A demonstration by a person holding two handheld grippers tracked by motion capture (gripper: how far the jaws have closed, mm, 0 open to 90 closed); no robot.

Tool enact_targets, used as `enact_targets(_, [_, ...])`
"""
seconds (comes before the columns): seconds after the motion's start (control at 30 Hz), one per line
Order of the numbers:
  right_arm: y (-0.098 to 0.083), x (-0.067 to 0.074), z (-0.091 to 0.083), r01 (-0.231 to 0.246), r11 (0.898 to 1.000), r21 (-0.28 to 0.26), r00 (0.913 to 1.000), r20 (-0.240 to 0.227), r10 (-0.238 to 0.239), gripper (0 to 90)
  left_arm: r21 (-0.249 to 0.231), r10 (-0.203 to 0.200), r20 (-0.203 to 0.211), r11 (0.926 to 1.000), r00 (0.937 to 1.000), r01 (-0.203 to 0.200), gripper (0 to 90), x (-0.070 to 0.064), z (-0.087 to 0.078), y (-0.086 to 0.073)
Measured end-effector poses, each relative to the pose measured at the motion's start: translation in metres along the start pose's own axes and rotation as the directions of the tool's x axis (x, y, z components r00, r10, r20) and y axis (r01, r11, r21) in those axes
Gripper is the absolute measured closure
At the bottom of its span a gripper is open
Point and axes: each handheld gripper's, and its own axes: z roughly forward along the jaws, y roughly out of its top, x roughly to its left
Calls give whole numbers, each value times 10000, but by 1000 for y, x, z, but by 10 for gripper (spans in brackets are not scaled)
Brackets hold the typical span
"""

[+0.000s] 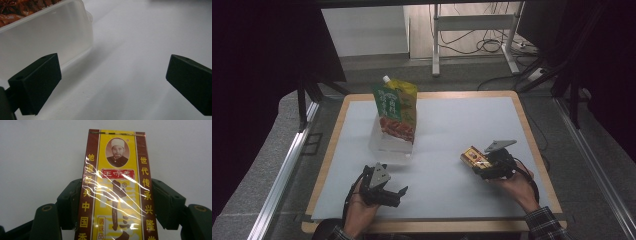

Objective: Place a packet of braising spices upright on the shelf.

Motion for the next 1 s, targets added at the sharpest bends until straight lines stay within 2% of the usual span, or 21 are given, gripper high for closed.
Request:
enact_targets(0.1, [-5,-2,8,-6,9986,526,10000,-20,7,309,7,24,-9,10000,10000,-24,0,0,0,0])
enact_targets(0.27, [-7,-2,10,175,9975,681,9998,8,-176,294,16,35,-13,10000,10000,-35,0,0,0,0])
enact_targets(0.33, [-6,-2,10,87,9981,606,10000,-42,-84,241,22,41,-5,10000,10000,-41,0,0,1,0])
enact_targets(0.47, [-1,-3,9,-37,9944,1054,9999,-116,49,214,69,96,23,9999,10000,-96,0,0,1,0])
enact_targets(0.6, [13,-6,9,-147,9901,1393,9993,-317,193,198,2,11,27,10000,10000,-11,0,0,1,0])
enact_targets(0.7, [26,-6,13,-79,9800,1990,9990,-405,162,175,-1,-1,8,10000,10000,1,0,1,1,0])
enact_targets(0.77, [33,-6,17,61,9687,2481,9981,-604,92,152,0,6,11,10000,10000,-6,0,1,1,0])
enact_targets(1.0, [47,-6,33,376,9419,3338,9977,-649,-168,174,5,33,13,10000,10000,-33,0,0,0,1])
